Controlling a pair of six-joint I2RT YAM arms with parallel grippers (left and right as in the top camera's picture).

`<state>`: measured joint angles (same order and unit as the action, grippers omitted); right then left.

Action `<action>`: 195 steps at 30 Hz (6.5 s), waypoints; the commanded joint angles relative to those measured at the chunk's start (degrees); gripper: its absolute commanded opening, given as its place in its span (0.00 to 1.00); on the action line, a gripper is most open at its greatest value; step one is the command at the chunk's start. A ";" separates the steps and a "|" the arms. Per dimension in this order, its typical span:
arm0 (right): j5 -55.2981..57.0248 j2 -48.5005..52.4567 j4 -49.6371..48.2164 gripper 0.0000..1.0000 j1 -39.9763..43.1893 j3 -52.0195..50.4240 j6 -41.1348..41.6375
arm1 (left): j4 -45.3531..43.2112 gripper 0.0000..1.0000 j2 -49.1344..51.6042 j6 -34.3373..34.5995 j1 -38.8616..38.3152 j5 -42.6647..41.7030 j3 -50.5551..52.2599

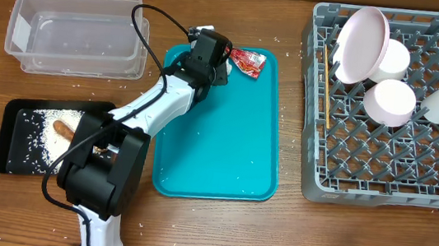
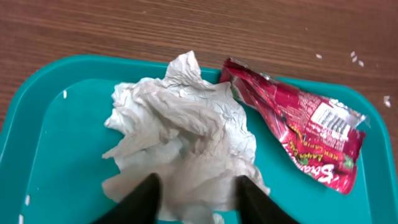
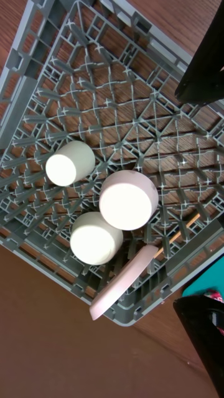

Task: Sort waste into correct bins and load items into the dishwasher
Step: 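Reach the left gripper to the crumpled white tissue and grasp it, then carry the tissue left and drop it into the clear plastic bin, then move the left gripper back to the teal tray and grasp remaining tissue, then drop the remaining tissue into the clear plastic bin, then reach the left gripper to the red wrapper and grasp it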

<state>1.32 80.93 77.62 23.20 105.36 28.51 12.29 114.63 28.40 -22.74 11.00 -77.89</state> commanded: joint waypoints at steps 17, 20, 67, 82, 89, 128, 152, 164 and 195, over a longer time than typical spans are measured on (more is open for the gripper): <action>0.09 -0.11 -0.11 1.00 0.17 0.09 0.26 | 17.88 0.04 -19.34 0.13 0.00 -10.05 -2.86; 0.09 -0.11 -0.11 1.00 0.17 0.09 0.26 | 21.46 0.04 -23.32 0.13 -0.15 -10.01 -2.86; 0.09 -0.11 -0.11 1.00 0.17 0.09 0.26 | 26.12 0.95 -20.15 -4.24 16.63 -29.03 -2.84; 0.09 -0.11 -0.11 1.00 0.17 0.09 0.26 | 22.12 1.00 -4.07 -7.65 0.48 -0.22 -2.86; 0.09 -0.11 -0.11 1.00 0.17 0.09 0.26 | 16.31 0.99 2.73 -12.96 0.59 4.94 -2.86; 0.09 -0.11 -0.11 1.00 0.17 0.09 0.26 | 16.31 1.00 -2.67 -8.74 24.37 16.20 -17.97; 0.09 -0.11 -0.13 1.00 0.17 0.09 0.26 | 5.05 1.00 1.84 -16.68 -4.15 0.55 -17.94; 0.09 -0.11 -0.11 1.00 0.17 0.09 0.26 | -6.21 0.98 16.52 -29.97 -4.15 0.81 -17.97; 0.09 -0.11 -0.11 1.00 0.17 0.09 0.26 | 22.95 0.04 12.35 -30.14 -4.24 -7.37 -21.59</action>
<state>1.32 80.97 77.65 23.22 105.36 28.53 33.28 129.82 -1.06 -27.14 3.07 -97.43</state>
